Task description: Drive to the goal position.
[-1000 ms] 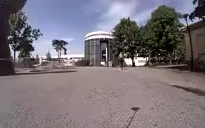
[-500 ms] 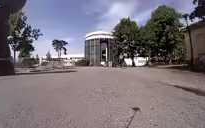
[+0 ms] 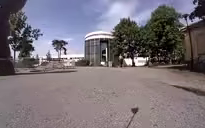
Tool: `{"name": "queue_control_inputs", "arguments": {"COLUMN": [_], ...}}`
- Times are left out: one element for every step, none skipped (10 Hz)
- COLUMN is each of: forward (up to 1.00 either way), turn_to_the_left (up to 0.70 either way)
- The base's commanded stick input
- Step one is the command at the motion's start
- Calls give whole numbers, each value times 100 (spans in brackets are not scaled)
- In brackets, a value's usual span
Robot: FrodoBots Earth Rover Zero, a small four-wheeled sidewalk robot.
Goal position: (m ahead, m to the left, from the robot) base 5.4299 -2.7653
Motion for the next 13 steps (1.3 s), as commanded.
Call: {"name": "queue_control_inputs", "arguments": {"forward": [70, 70, 70, 70, 70, 70, 70, 70, 70, 70, 70, 70, 70], "turn_to_the_left": [0, 0, 0, 0, 0, 0, 0, 0, 0, 0, 0, 0, 0]}}
